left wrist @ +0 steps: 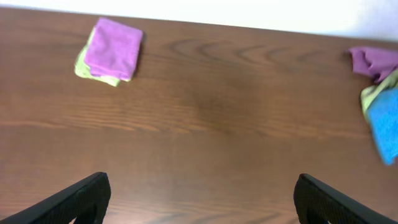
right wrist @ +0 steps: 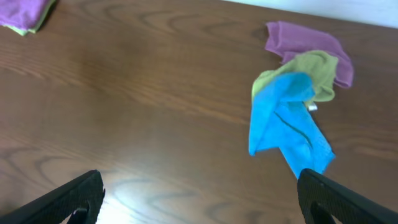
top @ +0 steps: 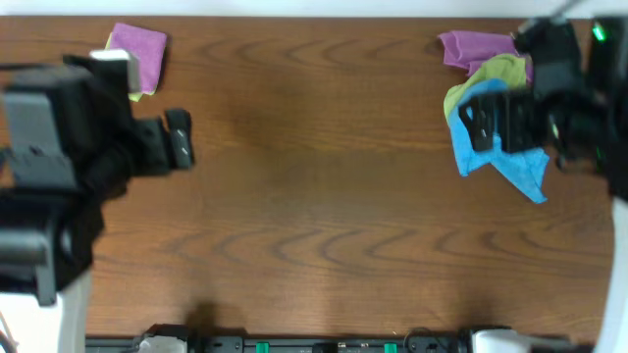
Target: Fold the cloth
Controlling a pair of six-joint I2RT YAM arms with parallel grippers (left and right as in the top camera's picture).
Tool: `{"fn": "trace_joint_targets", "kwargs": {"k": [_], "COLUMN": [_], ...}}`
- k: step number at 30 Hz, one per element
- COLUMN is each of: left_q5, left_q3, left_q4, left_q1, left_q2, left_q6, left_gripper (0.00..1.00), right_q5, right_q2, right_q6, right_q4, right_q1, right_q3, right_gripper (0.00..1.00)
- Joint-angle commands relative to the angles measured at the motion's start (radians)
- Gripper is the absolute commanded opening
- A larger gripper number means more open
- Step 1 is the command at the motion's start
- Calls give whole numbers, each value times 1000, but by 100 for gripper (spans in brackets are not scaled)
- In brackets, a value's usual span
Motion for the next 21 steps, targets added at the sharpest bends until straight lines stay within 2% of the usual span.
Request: {"fn": "trace_joint_targets", "kwargs": {"k": [1,3,5,11,21], "left_q5": [-174,-167,-151,-62,0], "left_q3": [-95,-163,-206,-210,-210], "left_q4": [7,35,70,106,105], "left_q1": [-93,-106,-106,-106,-106], "left_q2": [-57,-93,-116,-119,-117], "left_q6": [49,60,63,53,-222], "left_gripper": [95,95,95,96,95], "right_q5": [43,48,47,40,44], "right_q2": [-119,-203,-256,-285,-282], "right_q6": [-26,-35,-23,-2,-5], "right_q4": [53,128,180,186,171], "right_q1": [-5,-5,-5,-5,-5], "right_q3": [-192,-340,-417,-430,-430], "right_gripper": [99,99,99,99,99]}}
